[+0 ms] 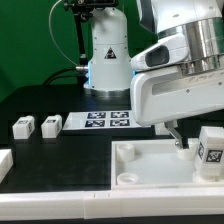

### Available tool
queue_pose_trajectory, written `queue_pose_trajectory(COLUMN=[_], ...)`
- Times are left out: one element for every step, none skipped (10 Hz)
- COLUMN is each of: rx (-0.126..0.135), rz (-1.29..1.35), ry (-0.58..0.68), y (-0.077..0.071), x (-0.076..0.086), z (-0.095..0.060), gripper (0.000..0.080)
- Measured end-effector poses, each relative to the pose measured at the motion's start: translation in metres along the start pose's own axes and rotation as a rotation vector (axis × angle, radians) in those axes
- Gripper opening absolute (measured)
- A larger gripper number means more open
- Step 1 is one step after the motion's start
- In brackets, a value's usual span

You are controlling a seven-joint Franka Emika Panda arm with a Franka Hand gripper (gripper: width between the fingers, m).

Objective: Assemble one leg

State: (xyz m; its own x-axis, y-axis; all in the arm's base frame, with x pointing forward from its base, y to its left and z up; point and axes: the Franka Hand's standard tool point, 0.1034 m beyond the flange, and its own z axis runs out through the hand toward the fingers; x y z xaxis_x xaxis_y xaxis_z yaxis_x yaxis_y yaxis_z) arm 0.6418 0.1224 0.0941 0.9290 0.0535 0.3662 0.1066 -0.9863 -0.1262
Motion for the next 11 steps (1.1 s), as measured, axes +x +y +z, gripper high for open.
queue_pose_trajectory(rx=[0.013, 0.014, 0.016, 0.019, 0.021, 0.021, 0.022, 0.022, 0.023, 0.021, 0.021], rz=[0.003, 0.008, 0.014, 0.02, 0.025, 0.031, 0.05, 0.082, 0.093, 0.098, 0.107], ry=[-0.137, -0.144, -0.16, -0.176, -0.187, -0.19, -0.204, -0.22, -0.24, -0.245, -0.244], y=[-0.003, -0.001, 0.001, 0.0, 0.001, 0.003, 0.004, 0.002, 0.004, 0.007, 0.006], x=[-0.026, -0.018, -0.011, -0.006, 0.0, 0.004, 0.005, 0.004, -0.001, -0.005, -0.004], z=[0.008, 0.005, 0.002, 0.001, -0.001, 0.001, 0.007, 0.011, 0.016, 0.019, 0.019], gripper=[0.0648, 0.0648, 0.0648, 0.0648, 0.0648, 0.0648, 0.0648, 0.0648, 0.0648, 0.0648, 0.0621])
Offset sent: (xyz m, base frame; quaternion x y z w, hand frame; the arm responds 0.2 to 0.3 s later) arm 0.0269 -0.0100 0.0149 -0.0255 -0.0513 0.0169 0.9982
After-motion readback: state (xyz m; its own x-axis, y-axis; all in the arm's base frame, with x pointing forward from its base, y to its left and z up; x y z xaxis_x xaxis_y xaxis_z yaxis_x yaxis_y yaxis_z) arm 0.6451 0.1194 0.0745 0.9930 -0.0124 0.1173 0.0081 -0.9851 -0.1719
